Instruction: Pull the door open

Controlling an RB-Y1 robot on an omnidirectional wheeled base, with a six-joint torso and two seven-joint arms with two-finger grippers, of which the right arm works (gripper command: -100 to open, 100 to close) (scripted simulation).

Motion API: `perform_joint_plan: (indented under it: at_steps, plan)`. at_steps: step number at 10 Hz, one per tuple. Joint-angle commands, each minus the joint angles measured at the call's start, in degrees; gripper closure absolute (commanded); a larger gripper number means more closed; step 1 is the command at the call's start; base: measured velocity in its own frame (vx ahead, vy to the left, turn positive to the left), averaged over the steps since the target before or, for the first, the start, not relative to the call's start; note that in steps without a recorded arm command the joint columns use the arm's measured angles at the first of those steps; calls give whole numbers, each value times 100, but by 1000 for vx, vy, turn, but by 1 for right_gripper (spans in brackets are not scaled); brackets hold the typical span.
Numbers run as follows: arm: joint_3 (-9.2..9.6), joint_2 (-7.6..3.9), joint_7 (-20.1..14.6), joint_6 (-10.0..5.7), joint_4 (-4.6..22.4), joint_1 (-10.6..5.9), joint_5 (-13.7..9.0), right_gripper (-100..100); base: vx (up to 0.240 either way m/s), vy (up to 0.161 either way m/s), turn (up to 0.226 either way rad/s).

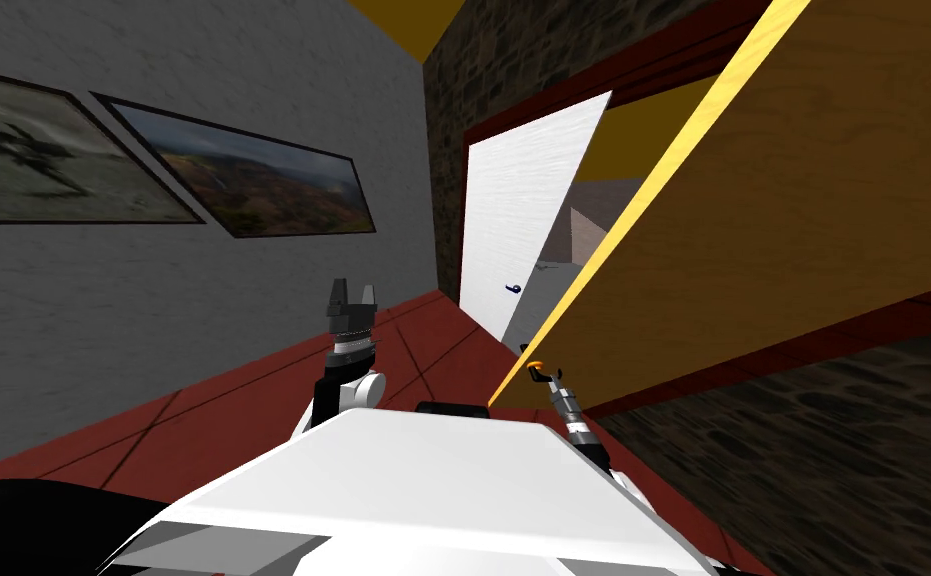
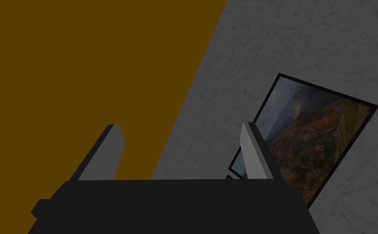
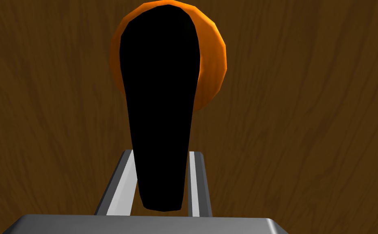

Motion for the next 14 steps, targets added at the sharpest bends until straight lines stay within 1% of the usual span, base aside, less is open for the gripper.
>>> perform_joint_plan:
  at_steps: [1, 2, 3, 4, 5, 6, 7, 9, 11, 12, 13, 14]
  plan:
    - [9, 7, -21, -121, 32, 43, 43, 100, -214, -41, 260]
    - [4, 1, -30, -187, 62, 65, 63, 100, -231, -74, 186]
    - [4, 1, -30, -187, 62, 65, 63, 100, -150, -67, 54]
    - [-2, -5, -40, -257, 94, 89, 84, 100, -141, -40, 100]
    - [-11, -15, -55, -363, 143, 124, 115, 100, -220, -61, 246]
    - [-14, -18, -60, -398, 159, 135, 125, 100, -201, -89, 168]
    - [-22, -26, -73, -491, 202, 166, 152, 100, -221, -92, 203]
    - [-22, -26, -73, -491, 202, 166, 152, 100, -97, -43, 37]
    - [-32, -37, -89, -606, 254, 204, 186, 100, -111, -28, 115]
    - [-68, -70, -89, -502, 176, 227, 149, 100, -77, -39, 45]
    - [-106, -4, -81, -511, -6, 415, 169, 100, -91, -35, 238]
    - [-117, 16, -78, -515, -61, 474, 175, 100, -164, -82, 187]
